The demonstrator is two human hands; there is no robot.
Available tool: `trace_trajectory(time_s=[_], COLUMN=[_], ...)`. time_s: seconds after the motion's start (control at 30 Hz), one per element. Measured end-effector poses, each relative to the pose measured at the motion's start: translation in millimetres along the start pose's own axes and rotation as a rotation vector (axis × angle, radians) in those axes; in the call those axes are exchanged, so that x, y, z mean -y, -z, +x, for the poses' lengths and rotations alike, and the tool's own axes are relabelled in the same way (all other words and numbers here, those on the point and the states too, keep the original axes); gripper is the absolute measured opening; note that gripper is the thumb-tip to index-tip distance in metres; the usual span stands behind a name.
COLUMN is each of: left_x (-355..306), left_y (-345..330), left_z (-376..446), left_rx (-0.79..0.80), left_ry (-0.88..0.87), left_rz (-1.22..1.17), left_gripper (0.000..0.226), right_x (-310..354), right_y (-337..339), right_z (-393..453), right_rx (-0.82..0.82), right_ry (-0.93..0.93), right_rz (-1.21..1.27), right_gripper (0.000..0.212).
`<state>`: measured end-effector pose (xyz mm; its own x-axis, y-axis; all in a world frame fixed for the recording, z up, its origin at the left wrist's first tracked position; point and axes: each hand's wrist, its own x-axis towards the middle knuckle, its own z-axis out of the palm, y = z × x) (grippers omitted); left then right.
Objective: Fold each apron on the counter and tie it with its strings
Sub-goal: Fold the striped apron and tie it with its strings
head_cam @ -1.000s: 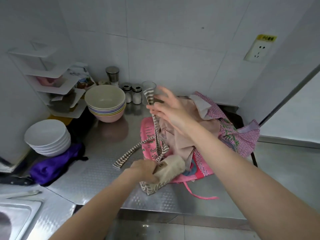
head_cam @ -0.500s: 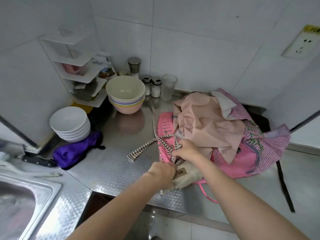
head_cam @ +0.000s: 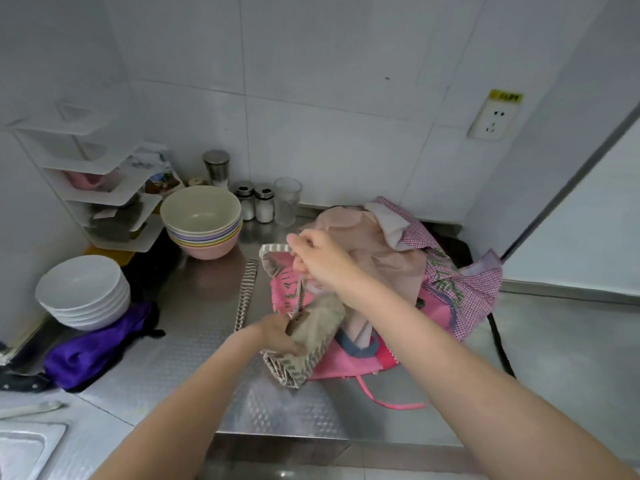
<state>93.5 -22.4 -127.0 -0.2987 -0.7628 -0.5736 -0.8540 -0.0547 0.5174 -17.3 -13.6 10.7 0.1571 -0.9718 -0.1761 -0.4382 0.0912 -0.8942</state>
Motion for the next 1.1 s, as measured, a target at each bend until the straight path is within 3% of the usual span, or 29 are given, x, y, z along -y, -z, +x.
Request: trace_trajectory(time_s=[0.07, 0.13, 0.27, 0.5, 0.67, 0.73, 0.8, 0.9, 0.93, 0.97, 1.0, 1.03, 1.1], left_x=[6.8, 14.3, 13.3, 5.4, -1.6, -4.7, -5.6, -4.6, -5.3, -8.9, -14.1, -20.5, -34.5], left_y=[11.2, 23.2, 41.5, 66.4, 76.0, 81.7, 89.2, 100.4, 103.7, 106.7, 107.9, 107.4, 101.0], left_z=[-5.0, -8.7, -15.1, -42.8, -66.9, -76.2, -85.7, -98.7, -103.8, -108.3, -111.9, -115.7, -117.8], left_rx=[-0.015, -0.059, -0.112, -0.184, -0.184, -0.151, -0.064, 0.100, 0.153, 0.198, 0.230, 0.254, 0.267], left_ry=[0.021, 0.036, 0.008, -0.016, -0.148, -0.237, -0.346, -0.444, -0.452, -0.452, -0.454, -0.455, -0.474], left_rz=[-0.217, -0.413, -0.704, -0.856, -0.941, -0.989, -1.011, -0.891, -0.795, -0.666, -0.504, -0.323, 0.046], left_gripper=[0.057, 0.073, 0.094, 0.054, 0.016, 0.020, 0.043, 0.073, 0.070, 0.059, 0.044, 0.035, 0.037], right_x=[0.4, -10.2, -33.0, -66.6, -75.3, -74.9, -76.9, -61.2, -53.8, -49.7, -49.8, -44.8, -37.3], right_y=[20.2, 37.0, 43.0, 43.8, 20.8, 13.2, 12.0, 15.9, 17.0, 21.8, 29.5, 34.8, 38.3], right_z=[-7.8, -11.9, -23.4, -28.6, -29.1, -24.4, -16.5, -18.9, -19.7, -21.2, -18.4, -16.3, -8.2], right_rx=[0.014, 0.037, -0.014, -0.181, -0.084, -0.064, -0.072, -0.013, 0.014, -0.020, -0.057, -0.054, 0.199], right_ry=[-0.047, -0.062, -0.100, -0.354, -0.518, -0.573, -0.602, -0.640, -0.611, -0.574, -0.516, -0.458, -0.405], right_rz=[0.244, 0.344, 0.633, 1.080, 1.158, 1.194, 1.228, 1.223, 1.168, 1.061, 0.844, 0.613, 0.347], right_gripper=[0.022, 0.014, 0.016, 0.019, 0.018, 0.022, 0.026, 0.021, 0.009, 0.015, 0.024, 0.016, 0.023])
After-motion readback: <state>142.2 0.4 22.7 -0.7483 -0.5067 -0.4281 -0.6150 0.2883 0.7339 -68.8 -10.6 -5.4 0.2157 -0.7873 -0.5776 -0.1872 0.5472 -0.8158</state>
